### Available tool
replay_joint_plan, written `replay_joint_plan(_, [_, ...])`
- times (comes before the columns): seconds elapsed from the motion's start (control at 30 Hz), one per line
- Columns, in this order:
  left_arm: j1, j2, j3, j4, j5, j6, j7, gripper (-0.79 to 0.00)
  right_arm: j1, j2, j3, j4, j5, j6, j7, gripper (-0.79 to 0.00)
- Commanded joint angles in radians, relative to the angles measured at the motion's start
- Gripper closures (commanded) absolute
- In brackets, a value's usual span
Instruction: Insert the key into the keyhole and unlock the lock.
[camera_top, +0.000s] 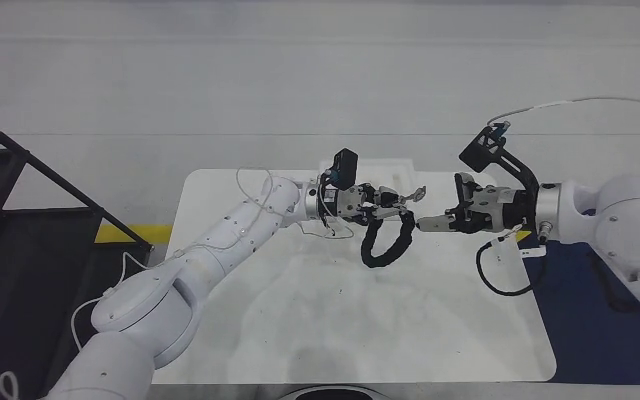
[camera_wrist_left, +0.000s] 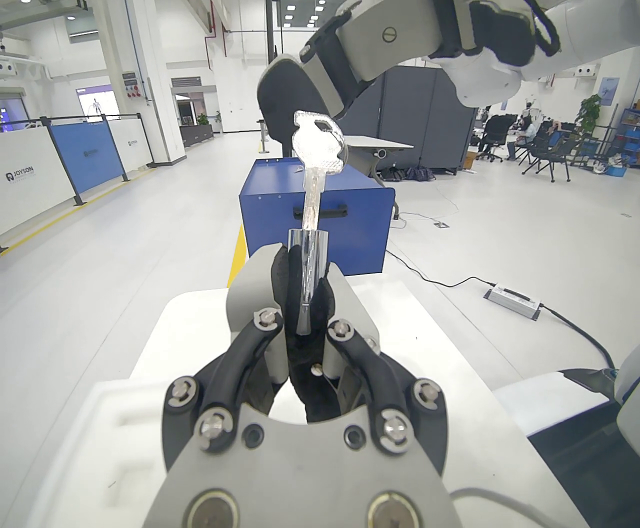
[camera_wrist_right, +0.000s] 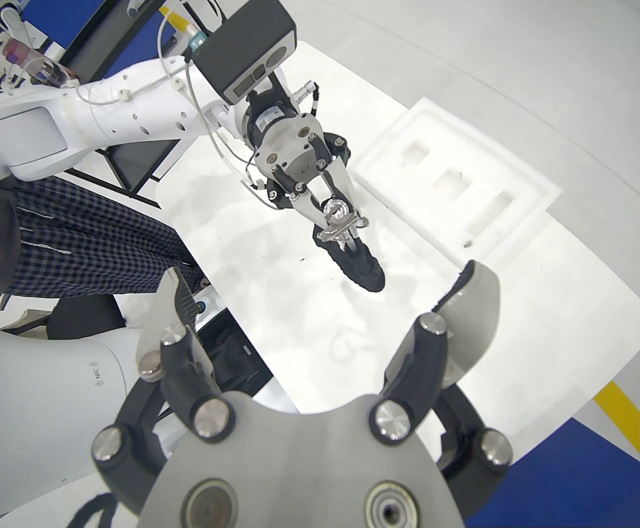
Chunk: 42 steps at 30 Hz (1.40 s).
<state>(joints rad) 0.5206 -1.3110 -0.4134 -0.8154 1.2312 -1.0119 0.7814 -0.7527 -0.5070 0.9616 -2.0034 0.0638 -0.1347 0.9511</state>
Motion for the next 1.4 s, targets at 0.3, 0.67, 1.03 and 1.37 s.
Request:
replay_joint_plan(0.3, [0.034, 0.001, -0.043, -0.012, -0.025, 0.0, -0.09, 0.0, -0.013, -0.007, -0.002, 0.011, -0.099, -0.125, -0.059, -0.785])
replay_joint_plan(0.67, [0.025, -0.027, 0.001, -0.015, -0.177, 0.0, -0.183, 0.0, -0.014, -0.024, -0.022, 0.016, -0.596, -0.502, -0.189, -0.785])
replay_joint_plan(1.03, [0.006, -0.046, 0.036, -0.002, -0.208, 0.0, -0.184, 0.0, -0.032, -0.037, -0.028, -0.004, -0.736, -0.568, -0.223, -0.785])
replay_joint_plan(1.37, [-0.004, -0.061, 0.048, 0.007, -0.19, 0.0, -0.156, 0.0, -0.03, -0.053, -0.048, -0.008, -0.725, -0.56, -0.172, -0.785])
